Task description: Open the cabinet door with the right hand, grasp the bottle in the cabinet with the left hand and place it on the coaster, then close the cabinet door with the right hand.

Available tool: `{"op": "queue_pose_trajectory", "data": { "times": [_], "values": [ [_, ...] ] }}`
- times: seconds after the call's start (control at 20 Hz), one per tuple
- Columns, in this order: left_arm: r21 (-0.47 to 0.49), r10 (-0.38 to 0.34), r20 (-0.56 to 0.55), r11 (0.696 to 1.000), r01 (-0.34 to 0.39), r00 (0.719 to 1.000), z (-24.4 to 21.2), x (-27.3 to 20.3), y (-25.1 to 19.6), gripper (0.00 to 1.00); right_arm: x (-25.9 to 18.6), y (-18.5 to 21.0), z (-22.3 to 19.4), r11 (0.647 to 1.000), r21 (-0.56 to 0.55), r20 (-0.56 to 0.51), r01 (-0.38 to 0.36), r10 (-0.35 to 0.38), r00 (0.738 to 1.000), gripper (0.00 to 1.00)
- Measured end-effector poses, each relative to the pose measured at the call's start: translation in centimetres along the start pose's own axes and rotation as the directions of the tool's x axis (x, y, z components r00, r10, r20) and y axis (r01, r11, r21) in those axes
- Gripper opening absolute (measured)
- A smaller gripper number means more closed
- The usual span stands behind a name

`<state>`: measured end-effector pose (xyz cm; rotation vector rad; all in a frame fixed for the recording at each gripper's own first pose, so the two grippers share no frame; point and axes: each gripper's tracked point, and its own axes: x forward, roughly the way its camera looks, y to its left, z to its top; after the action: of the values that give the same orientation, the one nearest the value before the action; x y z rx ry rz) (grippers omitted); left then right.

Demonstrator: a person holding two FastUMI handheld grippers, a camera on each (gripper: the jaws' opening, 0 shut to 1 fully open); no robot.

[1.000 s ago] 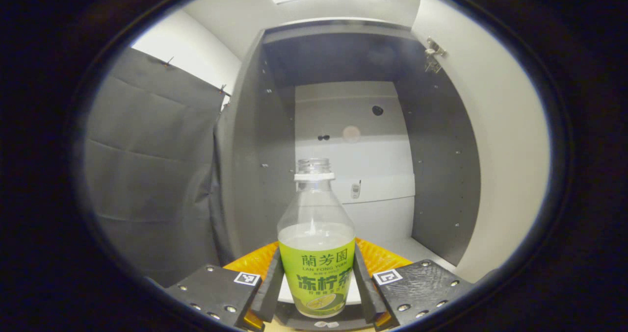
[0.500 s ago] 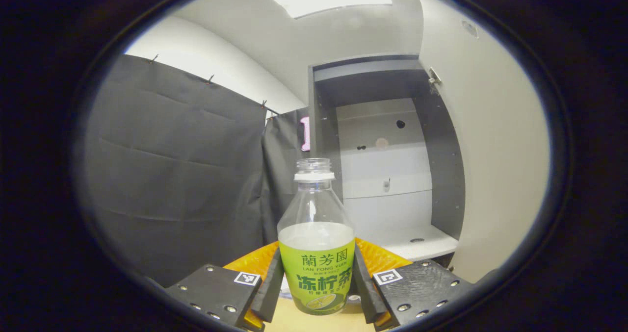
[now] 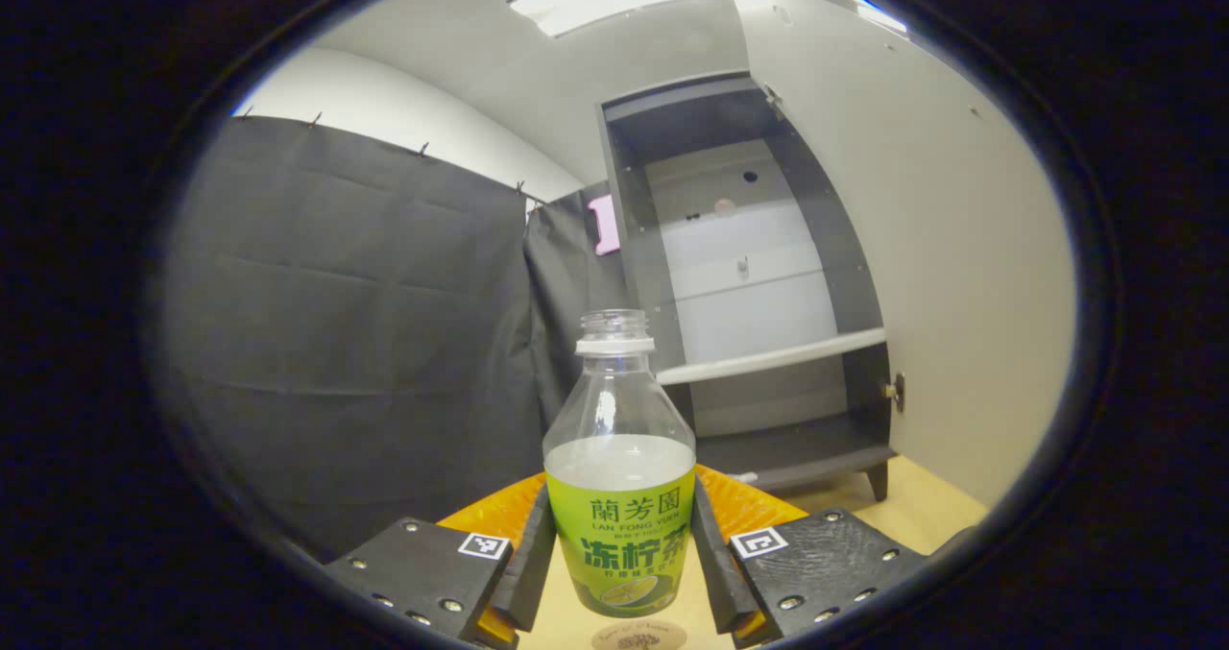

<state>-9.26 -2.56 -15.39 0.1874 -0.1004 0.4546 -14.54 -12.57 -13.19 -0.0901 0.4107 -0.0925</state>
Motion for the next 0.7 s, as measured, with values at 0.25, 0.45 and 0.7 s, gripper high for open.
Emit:
{"op": "queue_pose_trajectory", "data": {
  "times": [0.25, 0.45, 0.7],
  "values": [
    [-0.042, 0.074, -0.043, 0.996, -0.076, 0.996, -8.4, -0.4, 1.0, 0.66, -0.3, 2.0, -4.6, 0.994, -0.106, -0.075, -0.025, 0.017, 0.997, 0.96],
    [-0.037, 0.103, -0.088, 0.994, -0.106, 0.991, -13.4, -1.3, 1.7, 0.68, -0.8, 3.7, -6.4, 0.994, -0.078, -0.150, -0.071, 0.059, 0.987, 0.96],
    [-0.047, 0.101, -0.072, 0.993, -0.105, 0.992, -13.9, -1.3, 1.6, 0.70, -0.4, 5.5, -6.1, 0.987, -0.110, -0.140, -0.116, 0.101, 0.985, 0.95]
  ]
}}
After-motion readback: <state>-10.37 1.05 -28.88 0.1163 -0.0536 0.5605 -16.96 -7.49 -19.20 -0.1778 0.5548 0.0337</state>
